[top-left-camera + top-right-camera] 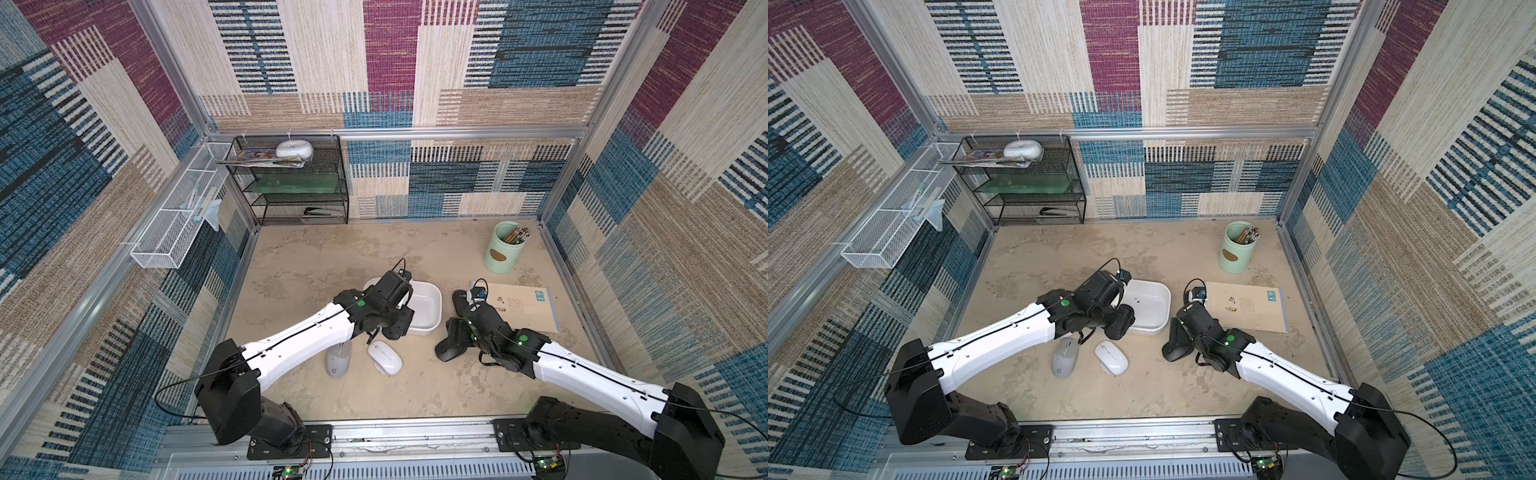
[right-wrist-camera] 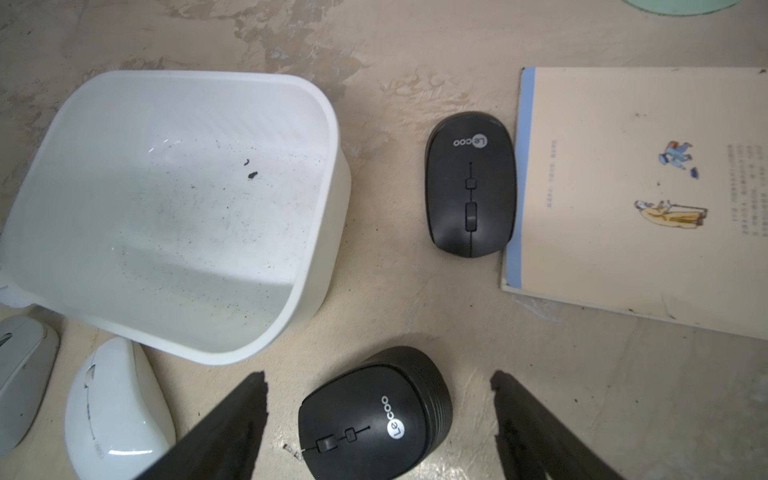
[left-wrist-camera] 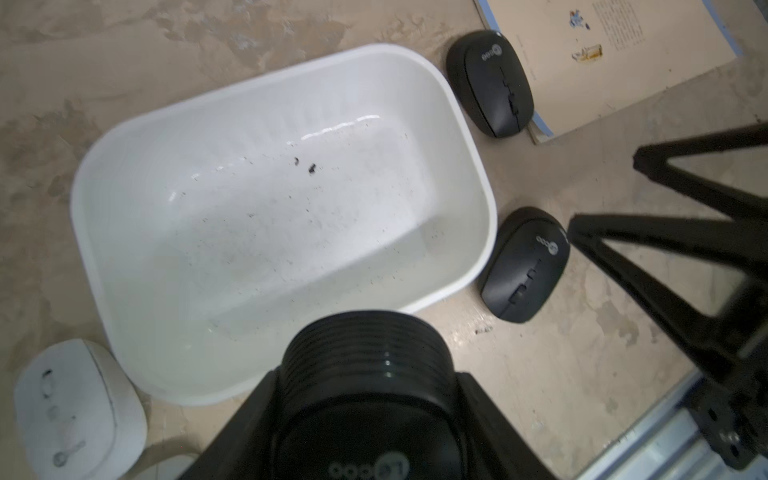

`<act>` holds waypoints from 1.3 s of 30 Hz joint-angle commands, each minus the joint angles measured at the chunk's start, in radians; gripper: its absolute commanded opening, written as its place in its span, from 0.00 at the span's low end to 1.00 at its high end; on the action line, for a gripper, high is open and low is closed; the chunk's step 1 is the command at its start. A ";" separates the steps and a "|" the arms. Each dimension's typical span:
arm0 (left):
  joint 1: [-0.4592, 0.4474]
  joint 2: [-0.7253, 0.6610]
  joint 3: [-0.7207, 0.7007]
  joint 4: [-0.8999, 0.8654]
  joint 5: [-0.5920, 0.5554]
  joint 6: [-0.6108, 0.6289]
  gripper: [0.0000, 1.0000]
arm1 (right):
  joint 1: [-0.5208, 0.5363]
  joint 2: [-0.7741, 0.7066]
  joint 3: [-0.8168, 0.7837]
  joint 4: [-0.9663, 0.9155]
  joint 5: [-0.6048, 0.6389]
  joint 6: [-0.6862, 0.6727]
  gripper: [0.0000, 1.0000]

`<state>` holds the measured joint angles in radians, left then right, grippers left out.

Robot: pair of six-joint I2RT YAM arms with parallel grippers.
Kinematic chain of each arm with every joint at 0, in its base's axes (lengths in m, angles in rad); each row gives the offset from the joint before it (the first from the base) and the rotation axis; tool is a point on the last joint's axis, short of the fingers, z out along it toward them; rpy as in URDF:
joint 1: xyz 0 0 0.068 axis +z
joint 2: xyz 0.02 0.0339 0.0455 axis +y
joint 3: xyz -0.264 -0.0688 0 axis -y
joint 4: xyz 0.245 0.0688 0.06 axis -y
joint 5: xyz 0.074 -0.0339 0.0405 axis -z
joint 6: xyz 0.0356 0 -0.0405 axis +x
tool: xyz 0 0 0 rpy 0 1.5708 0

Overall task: Take out the mouse from the storage box
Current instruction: Pick up the mouse from the storage box, then place the mouse at the center of the board.

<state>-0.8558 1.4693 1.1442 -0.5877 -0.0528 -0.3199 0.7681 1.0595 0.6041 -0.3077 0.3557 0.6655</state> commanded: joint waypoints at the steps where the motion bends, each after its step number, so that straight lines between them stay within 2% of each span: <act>1: -0.078 -0.017 -0.036 -0.009 0.019 -0.062 0.50 | -0.004 -0.024 -0.008 -0.018 0.050 0.015 0.88; 5: -0.176 0.019 -0.052 0.004 0.020 -0.078 0.51 | -0.018 -0.060 -0.021 -0.022 0.071 0.029 0.88; 8: -0.208 0.063 -0.054 0.041 0.046 -0.089 0.51 | -0.026 -0.080 -0.026 -0.027 0.080 0.037 0.88; 15: -0.252 0.196 -0.017 0.088 0.086 -0.080 0.51 | -0.030 -0.114 -0.035 -0.059 0.095 0.054 0.88; 24: -0.253 0.299 -0.031 0.122 0.077 -0.068 0.53 | -0.033 -0.148 -0.064 -0.043 0.092 0.062 0.88; 28: -0.254 0.320 -0.044 0.139 0.077 -0.069 0.60 | -0.034 -0.134 -0.057 -0.037 0.094 0.056 0.89; 36: -0.253 0.286 -0.078 0.152 0.032 -0.073 0.82 | -0.036 -0.141 -0.056 -0.045 0.099 0.059 0.89; 39: -0.253 0.249 -0.087 0.155 0.014 -0.067 0.85 | -0.038 -0.139 -0.049 -0.050 0.101 0.057 0.89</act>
<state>-1.1099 1.7432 1.0599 -0.4484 -0.0067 -0.3920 0.7319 0.9215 0.5495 -0.3534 0.4412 0.7200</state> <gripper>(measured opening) 0.847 0.888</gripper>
